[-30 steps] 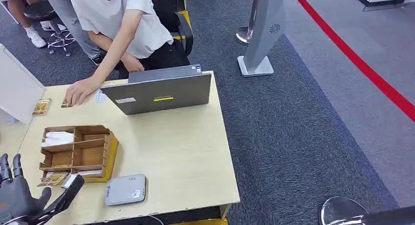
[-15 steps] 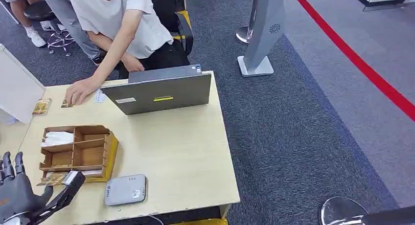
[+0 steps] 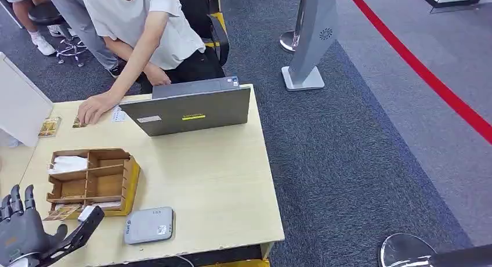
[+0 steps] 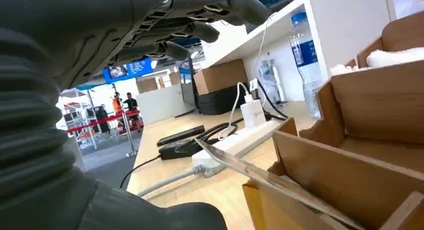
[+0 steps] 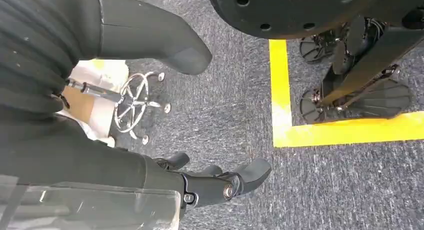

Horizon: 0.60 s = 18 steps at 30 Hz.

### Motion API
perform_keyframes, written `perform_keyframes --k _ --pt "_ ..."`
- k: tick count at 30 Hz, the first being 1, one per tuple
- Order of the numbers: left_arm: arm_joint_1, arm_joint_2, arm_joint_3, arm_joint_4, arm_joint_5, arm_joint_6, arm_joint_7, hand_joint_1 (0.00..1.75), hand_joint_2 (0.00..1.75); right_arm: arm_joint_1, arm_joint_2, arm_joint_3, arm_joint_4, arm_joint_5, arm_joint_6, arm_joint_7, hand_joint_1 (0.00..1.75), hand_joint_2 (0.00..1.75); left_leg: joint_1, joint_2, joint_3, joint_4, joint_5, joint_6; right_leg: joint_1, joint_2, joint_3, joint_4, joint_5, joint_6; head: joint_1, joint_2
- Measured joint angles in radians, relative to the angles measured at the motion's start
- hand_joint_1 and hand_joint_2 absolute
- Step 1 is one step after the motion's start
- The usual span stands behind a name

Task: Pass the card to the sensor for recognition and then transmit it.

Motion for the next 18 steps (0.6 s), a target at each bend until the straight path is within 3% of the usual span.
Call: perform_keyframes --k 18 --pt "-0.001 0.000 -0.013 0.011 -0.005 -0.007 -0.018 0.00 1.75 -0.001 0.000 0.000 -0.005 0.000 0.002 -0.006 0.00 1.75 0.000 0.000 0.000 0.000 0.000 0.000 0.000 0.000 0.000 0.000 0.000 0.000 0.000 0.000"
